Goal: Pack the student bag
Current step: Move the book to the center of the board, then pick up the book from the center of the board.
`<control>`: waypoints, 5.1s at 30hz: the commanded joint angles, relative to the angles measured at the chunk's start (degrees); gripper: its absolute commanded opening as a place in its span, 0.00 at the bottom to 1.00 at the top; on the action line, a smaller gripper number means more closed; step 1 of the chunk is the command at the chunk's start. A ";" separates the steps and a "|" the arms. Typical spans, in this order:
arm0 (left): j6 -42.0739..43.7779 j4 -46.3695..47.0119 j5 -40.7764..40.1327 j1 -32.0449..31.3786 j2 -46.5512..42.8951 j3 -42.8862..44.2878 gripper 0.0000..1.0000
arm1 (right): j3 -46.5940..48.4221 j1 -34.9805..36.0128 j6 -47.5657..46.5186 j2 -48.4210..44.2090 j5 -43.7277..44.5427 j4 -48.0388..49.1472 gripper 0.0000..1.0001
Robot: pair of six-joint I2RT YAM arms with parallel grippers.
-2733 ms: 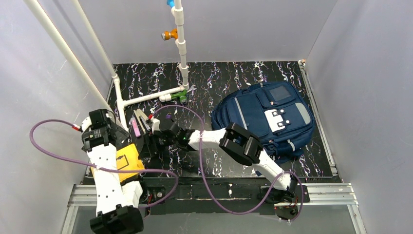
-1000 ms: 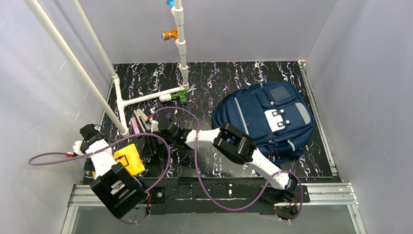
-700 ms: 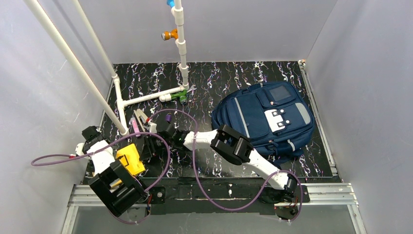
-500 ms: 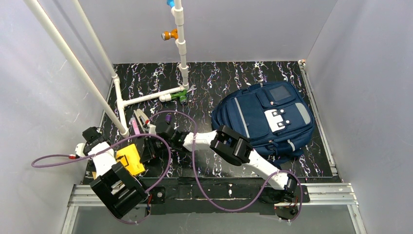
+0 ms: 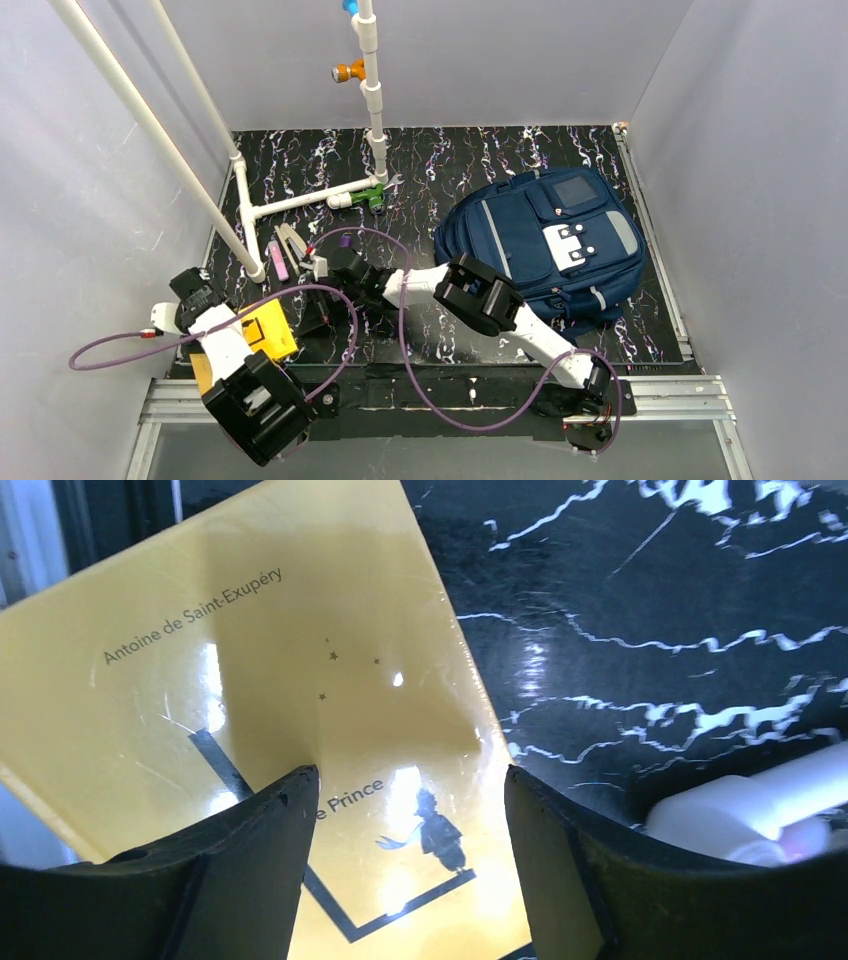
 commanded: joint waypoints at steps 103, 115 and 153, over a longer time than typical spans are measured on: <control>-26.89 -1.91 17.69 -32.26 -6.45 -9.21 0.75 | -31.95 -12.13 -6.47 -27.90 5.47 -10.80 0.57; -19.10 -3.39 12.29 -45.05 -2.71 1.11 0.94 | -34.94 -17.65 -22.74 -35.06 10.35 -26.58 0.68; 2.84 -32.30 -10.23 -49.69 -12.97 24.57 0.98 | -29.75 13.82 -66.33 -38.46 49.04 -27.16 0.98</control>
